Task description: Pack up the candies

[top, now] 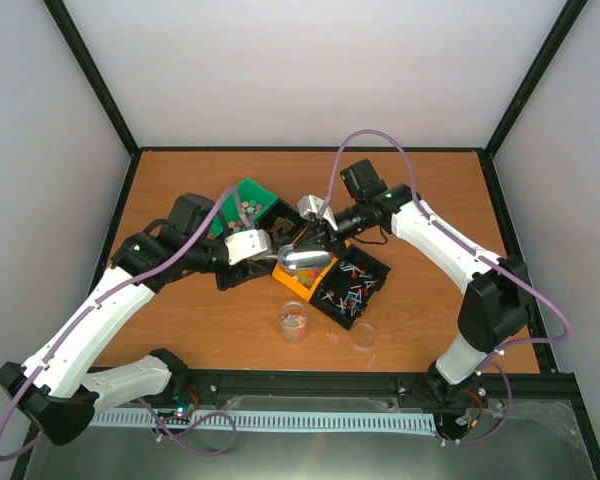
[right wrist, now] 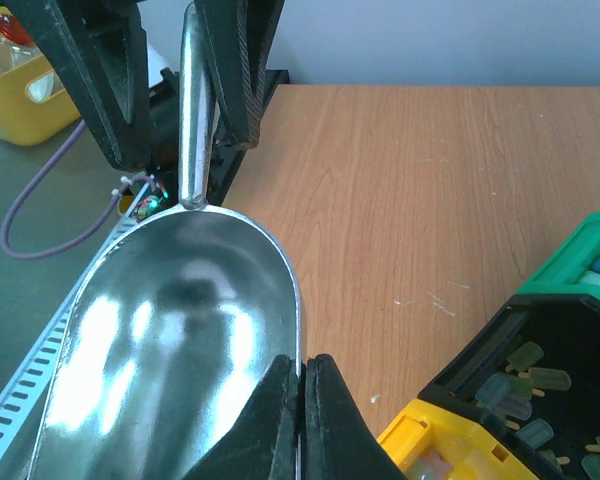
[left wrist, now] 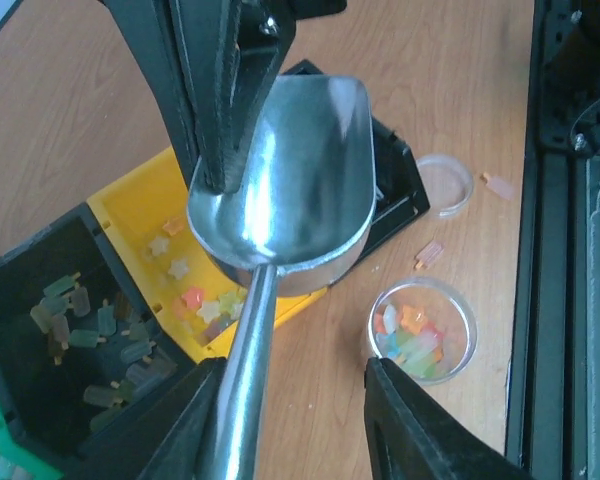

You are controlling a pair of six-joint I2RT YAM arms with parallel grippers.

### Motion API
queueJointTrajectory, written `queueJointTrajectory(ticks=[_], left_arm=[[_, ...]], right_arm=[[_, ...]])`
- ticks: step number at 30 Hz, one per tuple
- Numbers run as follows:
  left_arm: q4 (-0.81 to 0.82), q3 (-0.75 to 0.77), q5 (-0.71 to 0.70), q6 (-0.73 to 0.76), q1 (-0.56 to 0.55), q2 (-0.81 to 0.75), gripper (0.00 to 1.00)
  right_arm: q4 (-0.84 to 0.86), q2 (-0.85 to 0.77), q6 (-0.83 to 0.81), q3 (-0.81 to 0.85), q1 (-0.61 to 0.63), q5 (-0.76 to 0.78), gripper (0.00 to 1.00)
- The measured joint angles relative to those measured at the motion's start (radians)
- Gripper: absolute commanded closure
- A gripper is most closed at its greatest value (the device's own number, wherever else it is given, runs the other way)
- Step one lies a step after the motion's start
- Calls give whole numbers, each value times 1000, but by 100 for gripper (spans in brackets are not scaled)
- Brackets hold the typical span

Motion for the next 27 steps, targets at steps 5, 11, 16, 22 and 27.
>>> queueJointTrajectory(ticks=[5, 11, 16, 22, 27], left_arm=[[34, 0, 53, -27, 7, 0, 78], [88, -14, 74, -47, 12, 7, 94], [96, -17, 77, -45, 13, 21, 99], [37, -15, -29, -50, 13, 26, 99], [-57, -14, -213, -74, 13, 27, 99]], right_arm=[[2, 0, -13, 0, 0, -26, 97], [3, 0, -17, 0, 0, -40, 97], [14, 0, -2, -5, -3, -31, 48], [116, 2, 132, -14, -50, 32, 30], [182, 70, 256, -12, -179, 153, 32]])
